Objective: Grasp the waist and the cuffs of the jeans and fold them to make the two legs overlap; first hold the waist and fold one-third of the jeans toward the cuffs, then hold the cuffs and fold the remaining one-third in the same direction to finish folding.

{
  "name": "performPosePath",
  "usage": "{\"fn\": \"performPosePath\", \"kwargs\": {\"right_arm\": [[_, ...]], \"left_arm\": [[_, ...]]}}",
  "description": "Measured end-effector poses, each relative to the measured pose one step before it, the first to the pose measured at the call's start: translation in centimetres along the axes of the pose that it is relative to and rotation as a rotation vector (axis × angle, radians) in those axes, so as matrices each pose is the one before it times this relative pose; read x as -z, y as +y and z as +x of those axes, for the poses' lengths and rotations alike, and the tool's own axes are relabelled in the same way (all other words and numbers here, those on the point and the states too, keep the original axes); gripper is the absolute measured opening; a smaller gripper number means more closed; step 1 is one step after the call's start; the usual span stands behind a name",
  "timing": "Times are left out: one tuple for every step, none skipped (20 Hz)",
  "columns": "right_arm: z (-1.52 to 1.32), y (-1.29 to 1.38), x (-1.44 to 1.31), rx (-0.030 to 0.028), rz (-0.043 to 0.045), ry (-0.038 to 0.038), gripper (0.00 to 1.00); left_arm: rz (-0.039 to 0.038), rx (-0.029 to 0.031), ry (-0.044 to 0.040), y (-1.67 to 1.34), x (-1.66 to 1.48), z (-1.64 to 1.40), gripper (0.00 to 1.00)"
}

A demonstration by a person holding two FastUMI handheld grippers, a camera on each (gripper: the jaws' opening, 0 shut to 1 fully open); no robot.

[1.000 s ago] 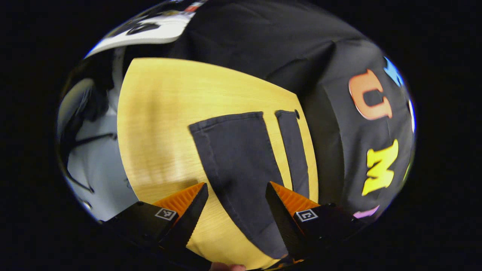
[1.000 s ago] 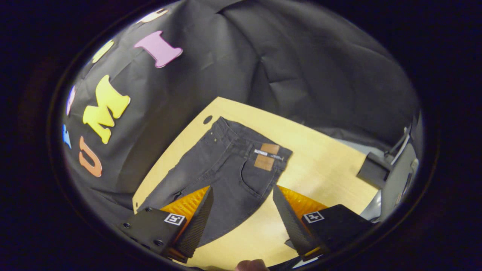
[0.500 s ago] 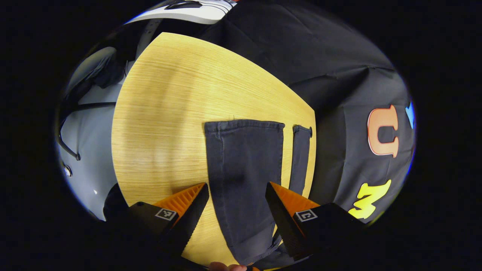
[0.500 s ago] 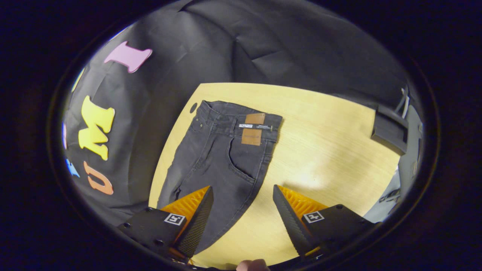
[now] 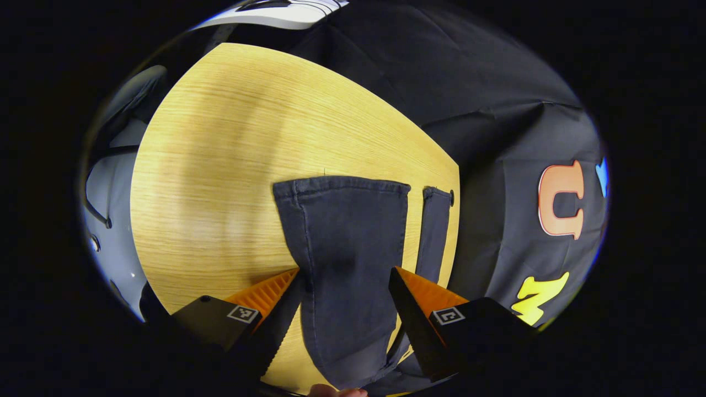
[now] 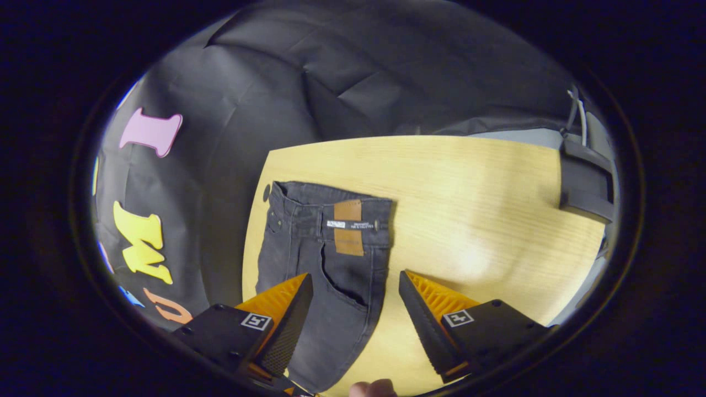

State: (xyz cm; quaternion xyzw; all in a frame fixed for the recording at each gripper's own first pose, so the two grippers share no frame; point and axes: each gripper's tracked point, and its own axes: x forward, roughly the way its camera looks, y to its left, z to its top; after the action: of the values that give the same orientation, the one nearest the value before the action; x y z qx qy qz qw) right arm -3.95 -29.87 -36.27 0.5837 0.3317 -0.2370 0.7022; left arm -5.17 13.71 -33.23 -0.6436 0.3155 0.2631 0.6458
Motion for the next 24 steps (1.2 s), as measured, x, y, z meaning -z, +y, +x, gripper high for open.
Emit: {"fn": "performPosePath", "kwargs": {"right_arm": [[0.486,0.647,-0.167,-0.01482,-0.00104,0.01056,0.95],[0.48,0.245,-0.069,-0.00765,-0.00931,0.00582,0.97],[0.318,0.037,0.075,-0.00435,-0.01545,0.00778,0.92],[0.283,0.157,-0.127,-0.00276,-0.01304,0.00738,0.94],[0.341,0.281,-0.081,0.00036,-0.00693,0.00766,0.94],[0.31,0.551,0.081,-0.00647,-0.00115,0.00656,0.94],[0.354,0.426,0.079,-0.00823,0.00084,0.00443,0.91],[0.031,0.043,-0.044,-0.00151,0.00694,-0.00256,0.96],[0.08,-0.097,-0.191,0.00187,0.01341,-0.00577,0.98],[-0.034,-0.353,-0.032,0.00979,0.01383,-0.00434,0.91],[-0.079,-0.227,-0.061,0.01049,0.01961,-0.00273,0.9],[0.466,-0.279,0.126,0.01901,0.0111,-0.00263,0.84],[0.339,-0.722,0.118,0.03216,-0.00231,0.00634,0.8],[0.281,-0.663,-0.105,0.03847,-0.00581,0.00171,0.59],[0.127,-0.591,-0.223,0.02372,0.00942,-0.00047,0.38],[0.121,0.343,0.179,-0.00296,0.01924,0.01266,0.17],[0.097,0.154,0.122,-0.00662,0.02027,0.01706,0.23],[-0.068,-0.156,-0.068,0.00334,0.02808,0.00013,0.24],[0.208,0.121,-0.029,-0.00025,0.01456,0.01936,0.02],[-0.27,0.007,0.028,-0.00081,-0.0103,0.00414,0.02],[-0.174,-0.011,-0.042,0.00051,-0.02291,0.00363,0.02],[-0.237,0.14,-0.034,-0.00946,-0.01833,0.0027,0.02],[-0.375,0.32,-0.168,-0.01133,-0.01471,0.00097,0.02],[-0.463,0.491,0.168,-0.01415,-0.00841,-0.00054,0.06]], "left_arm": [[0.00067,0.0042,0.00259,-0.247,0.083,0.117,0.98],[0.00578,0.00251,0.00354,-0.315,0.127,0.119,0.98],[0.00731,0.0043,0.00511,-0.179,0.13,0.219,0.98],[0.00605,0.00377,0.00326,-0.154,-0.064,0.328,0.98],[0.00031,0.00036,0.00305,-0.192,-0.017,0.236,0.98],[-0.0005,0.00186,0.00499,-0.212,-0.075,0.23,0.98],[0.00294,0.00232,0.00799,-0.276,-0.015,0.341,0.98],[0.00666,-0.00173,0.00821,-0.236,0.079,0.184,0.97],[0.00966,-0.00848,0.01405,0.072,0.193,0.256,0.97],[0.00573,-0.00248,0.00814,-0.039,-0.045,0.326,0.92],[0.00152,-0.00319,0.00812,0.028,0.147,0.25,0.88],[-0.00419,-0.00491,0.00167,0.133,-0.23,0.209,0.91],[-0.0075,-0.01254,-0.0033,0.337,-0.171,0.275,0.85],[-0.00866,-0.01068,-0.0021,0.316,-0.066,0.217,0.61],[-0.01084,-0.01628,-0.00133,0.416,-0.071,0.164,0.54],[-0.01667,-0.01441,-0.00758,0.343,-0.255,0.029,0.25],[-0.00473,0.00006,0.00191,0.105,-0.017,0.458,0.22],[0.00261,0.00694,0.00753,-0.138,0.227,-0.087,0.17],[0.00248,0.00374,0.00368,-0.042,0.022,-0.106,0.16],[0.00079,0.00208,-0.00101,-0.128,-0.023,-0.105,0.12],[0.00292,0.01277,0.0028,-0.147,-0.06,-0.132,0.09],[0.00541,0.01188,0.00225,-0.261,-0.062,-0.376,0.06],[0.00855,0.00981,0.00397,-0.353,0.204,-0.286,0.05],[0.00971,0.00869,0.00637,-0.391,0.092,-0.428,0.05]]}}
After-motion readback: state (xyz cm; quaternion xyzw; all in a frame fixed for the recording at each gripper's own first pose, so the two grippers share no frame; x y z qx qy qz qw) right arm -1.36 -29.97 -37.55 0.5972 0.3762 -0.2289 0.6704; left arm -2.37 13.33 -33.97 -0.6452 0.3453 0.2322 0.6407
